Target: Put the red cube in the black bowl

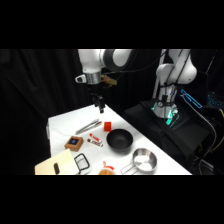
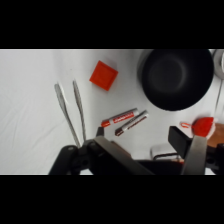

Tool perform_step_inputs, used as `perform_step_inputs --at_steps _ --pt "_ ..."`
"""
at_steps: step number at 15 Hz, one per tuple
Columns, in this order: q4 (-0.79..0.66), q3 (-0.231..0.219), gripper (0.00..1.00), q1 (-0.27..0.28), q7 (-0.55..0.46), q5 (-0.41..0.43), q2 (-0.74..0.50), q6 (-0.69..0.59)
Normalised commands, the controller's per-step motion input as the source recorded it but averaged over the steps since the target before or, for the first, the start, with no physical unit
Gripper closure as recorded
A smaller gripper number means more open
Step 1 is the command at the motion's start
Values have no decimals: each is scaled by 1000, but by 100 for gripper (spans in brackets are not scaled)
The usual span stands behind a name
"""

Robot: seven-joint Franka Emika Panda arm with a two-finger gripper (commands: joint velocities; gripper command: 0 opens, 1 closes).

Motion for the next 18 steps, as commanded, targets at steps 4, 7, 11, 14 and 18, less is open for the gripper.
perform_step_inputs --at_steps 4,7,11,14,18 --pt "-223 -53 0 -61 224 -37 -112 309" --pt "-246 -46 0 -55 217 -25 -110 320" --pt "-245 -40 0 -43 179 -44 -81 314" --pt "-200 -32 0 -34 175 -36 -17 326" --pt "-163 -18 0 -25 150 4 31 329"
